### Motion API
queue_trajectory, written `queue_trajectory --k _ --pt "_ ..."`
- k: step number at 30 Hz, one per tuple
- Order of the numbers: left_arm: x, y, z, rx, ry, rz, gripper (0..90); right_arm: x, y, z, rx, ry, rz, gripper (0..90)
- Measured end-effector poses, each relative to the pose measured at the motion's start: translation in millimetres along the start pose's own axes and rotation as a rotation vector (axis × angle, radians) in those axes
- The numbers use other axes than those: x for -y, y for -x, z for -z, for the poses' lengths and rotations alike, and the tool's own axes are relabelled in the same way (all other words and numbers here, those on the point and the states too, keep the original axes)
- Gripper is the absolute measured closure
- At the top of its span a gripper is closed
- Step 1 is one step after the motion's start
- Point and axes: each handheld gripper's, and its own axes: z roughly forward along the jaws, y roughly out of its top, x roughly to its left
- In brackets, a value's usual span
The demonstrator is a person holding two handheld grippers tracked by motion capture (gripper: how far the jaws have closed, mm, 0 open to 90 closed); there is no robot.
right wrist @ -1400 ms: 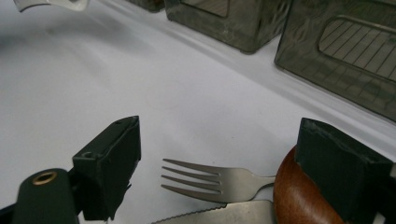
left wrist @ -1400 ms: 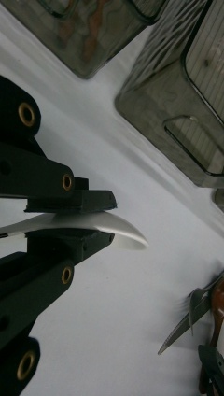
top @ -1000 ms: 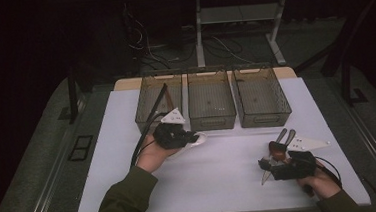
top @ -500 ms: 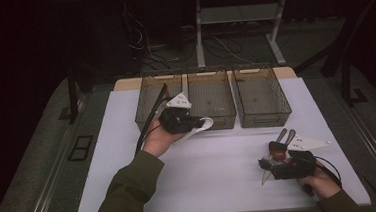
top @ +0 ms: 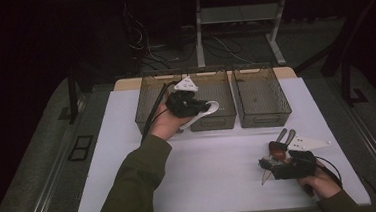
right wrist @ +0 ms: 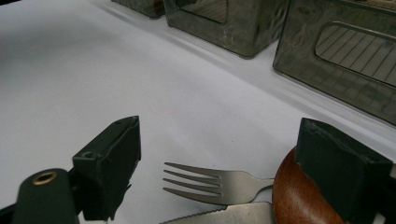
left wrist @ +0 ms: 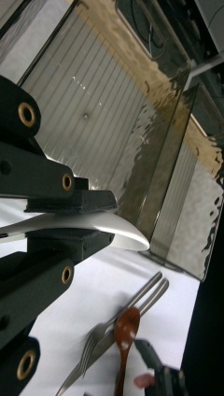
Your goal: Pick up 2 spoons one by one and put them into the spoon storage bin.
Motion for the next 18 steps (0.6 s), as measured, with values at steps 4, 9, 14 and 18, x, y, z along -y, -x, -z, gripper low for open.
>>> queue_trajectory --k 4,9,14,18 --pt "-5.3 -6.8 -7.8 -0.010 -0.001 0.006 81.7 0.1 0.0 0.0 0.001 0.001 0.005 14.3" --pt "-9.8 -15.4 -18.8 -0.031 0.002 0.018 81.6 -0.1 -0.3 0.4 0.002 0.000 -0.001 14.3" --pt "-14.7 -22.8 -29.0 -0.055 0.002 0.029 81.6 -0.1 -0.2 0.7 0.002 0.000 0.002 14.3" --pt "-15.5 -26.6 -37.5 -0.065 0.012 0.049 81.6 -0.2 -0.1 1.0 0.001 0.002 0.003 14.3"
